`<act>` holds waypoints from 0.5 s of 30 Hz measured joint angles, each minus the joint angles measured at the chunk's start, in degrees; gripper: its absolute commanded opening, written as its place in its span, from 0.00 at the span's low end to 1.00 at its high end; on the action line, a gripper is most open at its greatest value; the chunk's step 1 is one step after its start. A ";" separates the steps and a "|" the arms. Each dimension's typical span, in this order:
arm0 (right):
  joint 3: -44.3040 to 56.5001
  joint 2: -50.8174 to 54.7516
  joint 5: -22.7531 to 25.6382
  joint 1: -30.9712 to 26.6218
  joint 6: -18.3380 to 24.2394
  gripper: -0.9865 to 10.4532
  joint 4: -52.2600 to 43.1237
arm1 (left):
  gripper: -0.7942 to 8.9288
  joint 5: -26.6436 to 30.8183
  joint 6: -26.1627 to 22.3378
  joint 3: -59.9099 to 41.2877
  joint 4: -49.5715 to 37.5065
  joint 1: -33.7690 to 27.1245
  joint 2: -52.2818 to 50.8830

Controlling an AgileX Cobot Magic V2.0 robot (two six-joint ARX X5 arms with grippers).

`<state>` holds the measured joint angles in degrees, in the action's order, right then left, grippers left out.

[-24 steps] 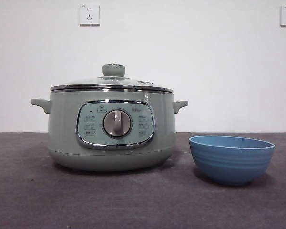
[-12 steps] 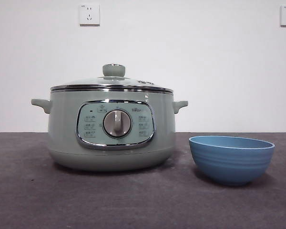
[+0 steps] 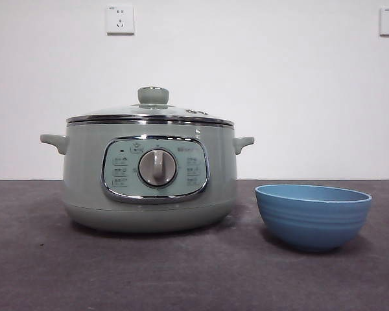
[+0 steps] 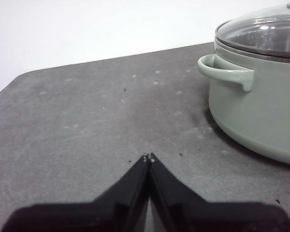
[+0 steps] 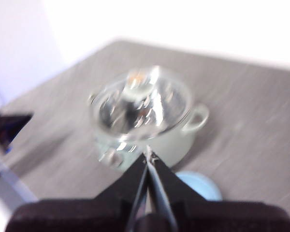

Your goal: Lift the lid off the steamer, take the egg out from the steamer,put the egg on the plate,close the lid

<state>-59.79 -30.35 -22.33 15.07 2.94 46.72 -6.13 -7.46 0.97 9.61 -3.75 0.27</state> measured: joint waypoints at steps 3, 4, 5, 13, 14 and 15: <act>8.04 6.69 1.79 -5.22 1.29 0.09 -6.19 | 0.08 0.00 0.02 0.00 0.00 0.00 0.00; 11.65 8.70 2.84 -6.69 2.16 0.09 -8.87 | 0.08 0.00 0.02 0.00 0.00 0.00 0.00; 15.69 10.69 3.02 -8.02 2.82 0.09 -12.02 | 0.08 0.00 0.02 0.00 0.00 0.00 0.00; 48.00 25.51 7.39 -10.86 -0.15 0.09 -41.81 | 0.08 0.00 0.02 0.00 0.04 0.00 0.00; 48.59 25.70 7.41 -10.88 -0.35 0.09 -42.03 | 0.08 0.00 0.02 0.00 0.04 0.00 0.00; 50.77 26.47 7.50 -10.88 -1.16 0.09 -43.01 | 0.08 0.00 0.02 0.00 0.04 0.00 0.00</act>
<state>-9.02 -3.88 -14.83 4.19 1.78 3.70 -6.13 -7.44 0.97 9.65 -3.75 0.27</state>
